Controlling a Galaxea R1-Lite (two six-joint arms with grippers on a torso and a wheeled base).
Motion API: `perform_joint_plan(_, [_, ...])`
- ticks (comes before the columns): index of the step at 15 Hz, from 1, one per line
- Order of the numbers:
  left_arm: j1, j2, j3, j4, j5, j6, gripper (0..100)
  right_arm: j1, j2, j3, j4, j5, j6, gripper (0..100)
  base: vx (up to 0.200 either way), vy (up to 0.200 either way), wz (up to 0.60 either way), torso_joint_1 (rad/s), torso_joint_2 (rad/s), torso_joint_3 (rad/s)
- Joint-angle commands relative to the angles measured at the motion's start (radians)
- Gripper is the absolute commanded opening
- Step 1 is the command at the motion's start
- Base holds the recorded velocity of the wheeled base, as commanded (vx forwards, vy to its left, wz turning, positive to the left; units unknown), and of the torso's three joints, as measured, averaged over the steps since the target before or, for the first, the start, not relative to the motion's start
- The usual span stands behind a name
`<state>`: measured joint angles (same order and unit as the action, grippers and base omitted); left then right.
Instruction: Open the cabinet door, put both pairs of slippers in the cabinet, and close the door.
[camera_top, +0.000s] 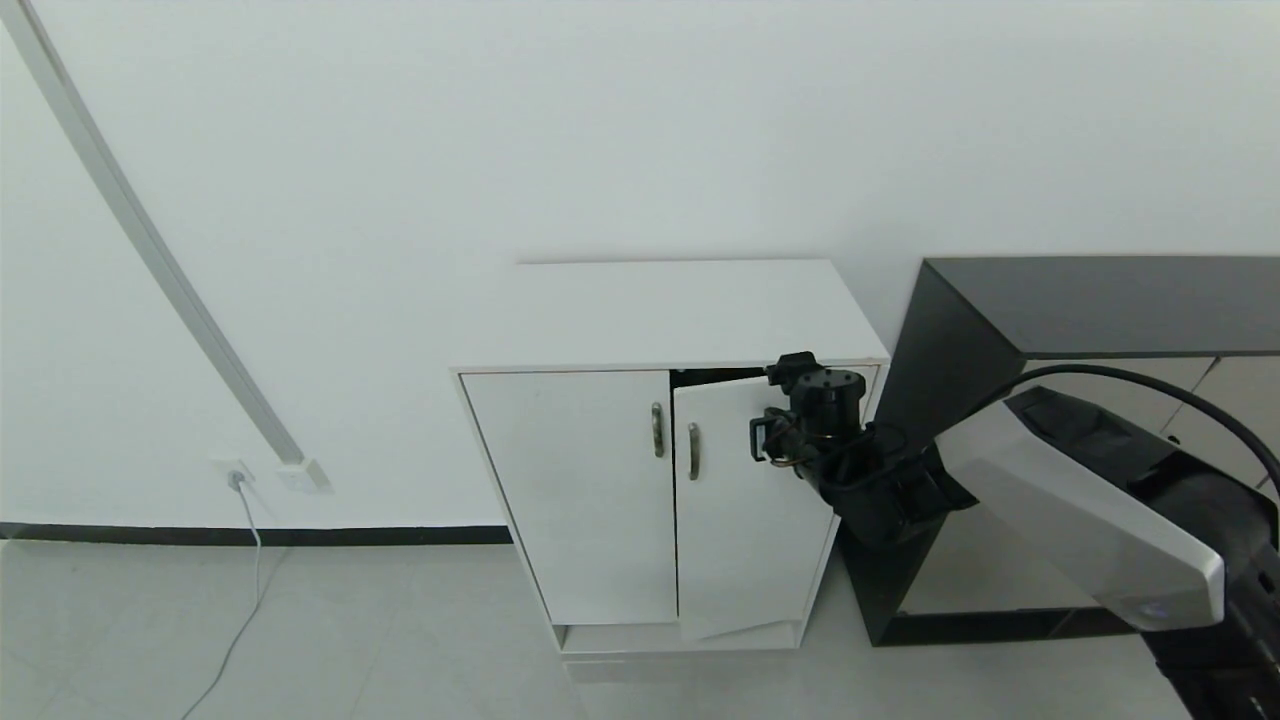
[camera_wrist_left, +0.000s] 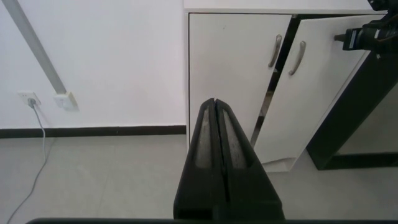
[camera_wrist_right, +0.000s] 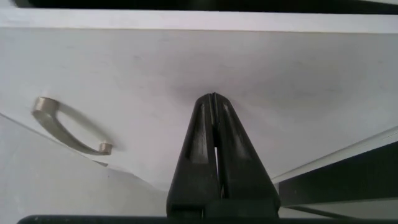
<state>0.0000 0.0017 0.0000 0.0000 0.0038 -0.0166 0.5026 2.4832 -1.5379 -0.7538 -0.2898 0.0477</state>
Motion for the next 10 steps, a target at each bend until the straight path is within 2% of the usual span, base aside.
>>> perform_joint_plan(1, [0.000, 0.000, 0.000, 0.000, -0.001, 0.000, 0, -0.009, 0.031, -0.050, 0.011, 0.000, 0.000, 0, 0.000, 0.000, 0.00, 0.000, 0.00, 0.000])
perform_joint_plan(10, [0.000, 0.001, 0.000, 0.000, -0.001, 0.000, 0, -0.027, 0.066, -0.134, 0.059, 0.000, 0.000, 0, 0.000, 0.000, 0.00, 0.000, 0.00, 0.000])
